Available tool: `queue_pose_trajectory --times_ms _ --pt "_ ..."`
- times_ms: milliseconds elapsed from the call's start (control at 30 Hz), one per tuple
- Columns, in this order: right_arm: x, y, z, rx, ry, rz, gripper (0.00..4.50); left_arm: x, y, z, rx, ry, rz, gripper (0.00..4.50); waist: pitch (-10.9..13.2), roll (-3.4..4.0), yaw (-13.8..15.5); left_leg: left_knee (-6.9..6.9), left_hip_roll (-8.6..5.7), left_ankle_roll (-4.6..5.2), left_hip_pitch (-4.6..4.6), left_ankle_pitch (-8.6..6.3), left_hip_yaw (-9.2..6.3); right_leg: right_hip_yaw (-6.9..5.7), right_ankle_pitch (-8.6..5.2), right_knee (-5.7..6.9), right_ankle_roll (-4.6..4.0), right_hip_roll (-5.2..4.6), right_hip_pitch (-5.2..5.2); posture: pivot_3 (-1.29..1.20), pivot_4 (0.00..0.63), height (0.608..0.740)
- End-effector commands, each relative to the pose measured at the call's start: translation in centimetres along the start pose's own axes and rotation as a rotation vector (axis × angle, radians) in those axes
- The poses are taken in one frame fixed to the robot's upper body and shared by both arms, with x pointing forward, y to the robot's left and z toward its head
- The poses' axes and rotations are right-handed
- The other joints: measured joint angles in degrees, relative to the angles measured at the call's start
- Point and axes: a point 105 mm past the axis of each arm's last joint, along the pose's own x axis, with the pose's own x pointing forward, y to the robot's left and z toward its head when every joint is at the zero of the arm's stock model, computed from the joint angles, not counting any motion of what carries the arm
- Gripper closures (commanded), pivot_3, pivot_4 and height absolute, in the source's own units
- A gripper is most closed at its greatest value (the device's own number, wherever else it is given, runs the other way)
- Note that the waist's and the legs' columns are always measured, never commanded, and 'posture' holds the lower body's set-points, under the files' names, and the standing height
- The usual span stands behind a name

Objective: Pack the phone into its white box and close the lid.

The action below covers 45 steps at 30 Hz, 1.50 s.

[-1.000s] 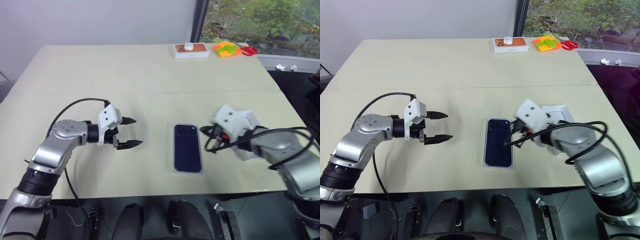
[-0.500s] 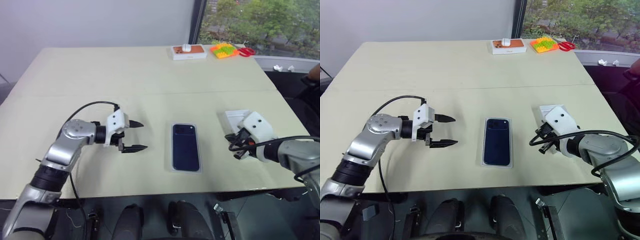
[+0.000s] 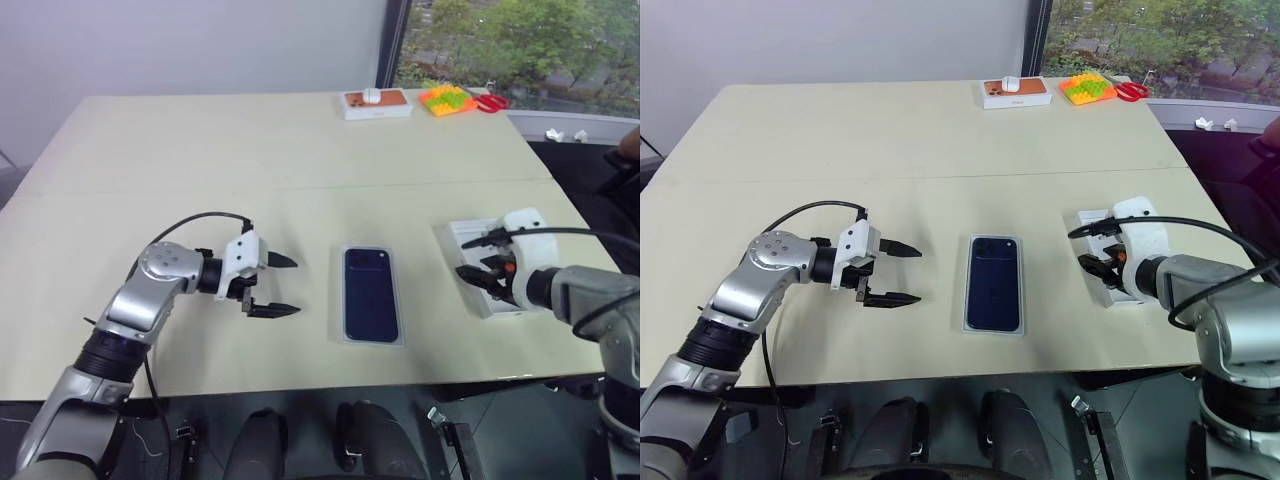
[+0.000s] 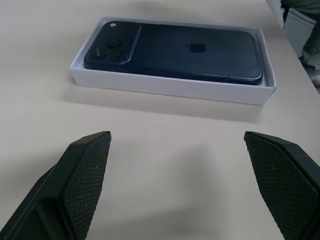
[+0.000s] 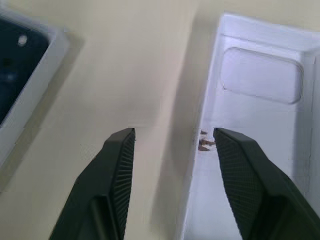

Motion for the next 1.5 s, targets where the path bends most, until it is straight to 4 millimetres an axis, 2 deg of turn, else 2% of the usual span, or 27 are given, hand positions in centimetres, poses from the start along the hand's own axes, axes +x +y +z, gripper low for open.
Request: queue_pose_trajectory --times_ms 33,300,400,500,533,633,733,800,867,967,1067,1200,1367,1500 --pt "0.2 -1.6 -0.2 0.069 0.021 -0.07 1.87 0.0 0.2 0.8 0.039 -0.014 0.004 0.0 0.0 0.0 0.0 0.0 0.0 0.0 0.0 0.0 0.0 0.0 0.0 0.0 0.0 0.0 0.0 0.0 0.15 0.74" --pt "1.4 -2.5 -1.4 0.139 0.108 -0.074 1.87 -0.1 -0.1 0.8 0.02 -0.028 0.017 0.0 0.0 0.01 -0.1 -0.02 0.0 0.09 -0.02 -0.05 0.02 0.03 -0.01 -0.02 0.02 -0.04 -0.02 0.0 0.15 0.74" --pt "1.4 -2.3 -1.3 0.13 0.11 -0.059 2.68 -0.1 -0.1 0.8 0.016 -0.03 0.024 0.0 0.0 0.01 -0.3 -0.02 0.01 0.09 -0.01 -0.05 0.01 0.04 0.0 -0.01 0.02 -0.01 -0.02 0.0 0.15 0.74" --pt "1.4 -2.1 -1.1 0.118 0.111 -0.051 4.12 -0.1 -0.1 0.8 0.012 -0.033 0.029 0.0 0.0 0.02 -0.3 -0.03 0.02 0.09 0.0 -0.05 0.0 0.03 0.0 0.0 0.02 0.01 -0.02 0.0 0.15 0.74" --pt "1.4 -2.1 -1.1 0.117 0.108 -0.048 4.48 -0.1 -0.1 0.8 0.01 -0.033 0.031 0.0 0.0 0.02 -0.3 -0.03 0.02 0.09 -0.01 -0.05 0.0 0.03 -0.01 0.0 0.02 0.01 -0.02 0.0 0.15 0.74" --pt "1.1 -2.0 -0.4 0.113 0.079 -0.047 4.48 -0.4 0.1 0.7 0.002 -0.031 0.049 0.0 0.0 0.02 -0.4 -0.02 0.02 0.09 -0.01 -0.05 0.01 0.04 0.0 0.0 0.02 -0.01 -0.02 0.0 0.15 0.74" --pt "-0.5 -1.7 2.9 0.096 -0.069 -0.026 4.48 -1.4 1.1 0.5 -0.009 -0.024 0.109 0.0 0.0 0.04 -0.8 -0.02 0.01 0.09 -0.02 -0.05 0.01 0.04 0.0 0.0 0.03 -0.02 -0.03 0.0 0.15 0.74" --pt "-1.8 0.0 5.5 0.078 -0.199 0.074 4.48 -2.0 1.9 0.2 -0.018 -0.015 0.154 0.0 0.0 0.08 -1.3 -0.02 0.02 0.09 -0.02 -0.05 0.01 0.04 0.0 0.0 0.03 -0.02 -0.04 0.0 0.15 0.74" --pt "-3.3 2.9 7.7 0.089 -0.351 0.277 4.48 -2.8 2.8 -0.3 -0.026 0.002 0.207 0.0 0.0 0.07 -1.4 -0.04 0.05 0.09 0.02 -0.05 0.01 0.05 0.01 0.01 0.03 0.03 -0.04 0.0 0.15 0.74" --pt "-4.8 6.6 8.9 0.15 -0.497 0.56 4.48 -3.7 4.1 -0.7 -0.045 0.003 0.281 0.0 0.0 0.06 -1.2 -0.09 0.18 0.1 0.03 -0.06 -0.08 -0.01 0.01 0.03 0.02 0.13 -0.04 0.0 0.15 0.74" --pt "-3.9 10.7 8.2 0.361 -0.546 0.789 4.48 -4.6 5.6 -1.1 -0.066 -0.005 0.369 0.0 0.0 0.03 -1.1 -0.09 0.37 0.1 -0.01 -0.06 -0.08 -0.06 0.02 0.06 -0.01 0.08 -0.09 0.0 0.15 0.74" --pt "-2.8 14.9 6.5 0.556 -0.473 0.908 4.48 -5.0 6.1 -2.0 -0.072 0.019 0.407 0.0 0.0 0.08 -1.0 -0.05 0.27 0.09 -0.13 -0.05 0.05 0.04 0.03 0.43 0.0 -0.19 -0.34 0.0 0.15 0.74" --pt "-4.3 18.7 6.6 0.814 -0.345 1.072 4.48 -5.1 6.3 -2.2 -0.076 0.012 0.419 0.0 0.0 0.06 -1.5 0.0 0.08 0.1 -0.15 -0.05 0.2 0.18 0.04 0.4 0.06 -0.41 -0.39 0.0 0.15 0.74" --pt "-3.2 20.8 5.5 0.994 -0.221 1.058 4.48 -4.7 6.2 -2.1 -0.071 0.012 0.415 0.0 0.0 0.03 -1.6 -0.01 0.16 0.1 -0.04 -0.05 0.17 0.26 0.07 0.42 0.12 -0.14 -0.33 0.0 0.15 0.74"
